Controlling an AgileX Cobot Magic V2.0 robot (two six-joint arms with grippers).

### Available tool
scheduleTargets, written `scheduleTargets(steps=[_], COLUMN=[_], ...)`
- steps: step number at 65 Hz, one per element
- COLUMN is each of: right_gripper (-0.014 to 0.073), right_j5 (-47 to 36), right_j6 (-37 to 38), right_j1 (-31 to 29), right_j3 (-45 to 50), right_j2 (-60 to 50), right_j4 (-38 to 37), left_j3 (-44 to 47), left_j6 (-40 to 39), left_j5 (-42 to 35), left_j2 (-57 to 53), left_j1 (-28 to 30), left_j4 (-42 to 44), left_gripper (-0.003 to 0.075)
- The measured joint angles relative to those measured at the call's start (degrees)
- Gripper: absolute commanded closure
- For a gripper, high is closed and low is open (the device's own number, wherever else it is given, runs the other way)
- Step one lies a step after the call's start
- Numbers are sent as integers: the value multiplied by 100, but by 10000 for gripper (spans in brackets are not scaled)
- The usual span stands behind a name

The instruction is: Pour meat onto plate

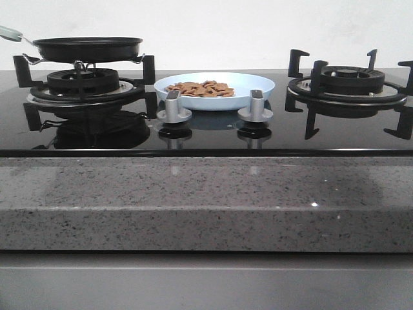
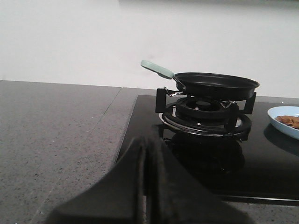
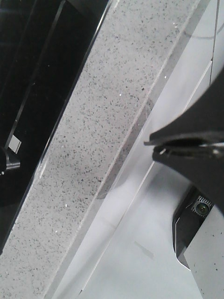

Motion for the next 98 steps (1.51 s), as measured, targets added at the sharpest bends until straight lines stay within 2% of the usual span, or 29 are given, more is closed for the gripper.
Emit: scheduleTargets(steps=[26, 73, 79, 90, 98], right_gripper=[708, 708, 708, 708, 708], right_j5=[0, -45, -578, -2763, -3822], right_j6=[4, -8, -20, -29, -29], right_j1=[0, -10, -135, -899, -1353], right_j3=[0, 26, 241, 1359, 2372], right_j2=[0, -31, -285, -1218, -1934], right_j4=[0, -60, -136, -179, -150], left_j3=[0, 0, 0, 0, 0], left_j6=[151, 151, 151, 151, 151], left_j5=[0, -30, -40, -40, -40], left_j2=[0, 0, 0, 0, 0], left_j1=[-218, -218, -218, -218, -218], left_j4=[-93, -105, -105, -105, -105], left_gripper=[741, 741, 741, 741, 741])
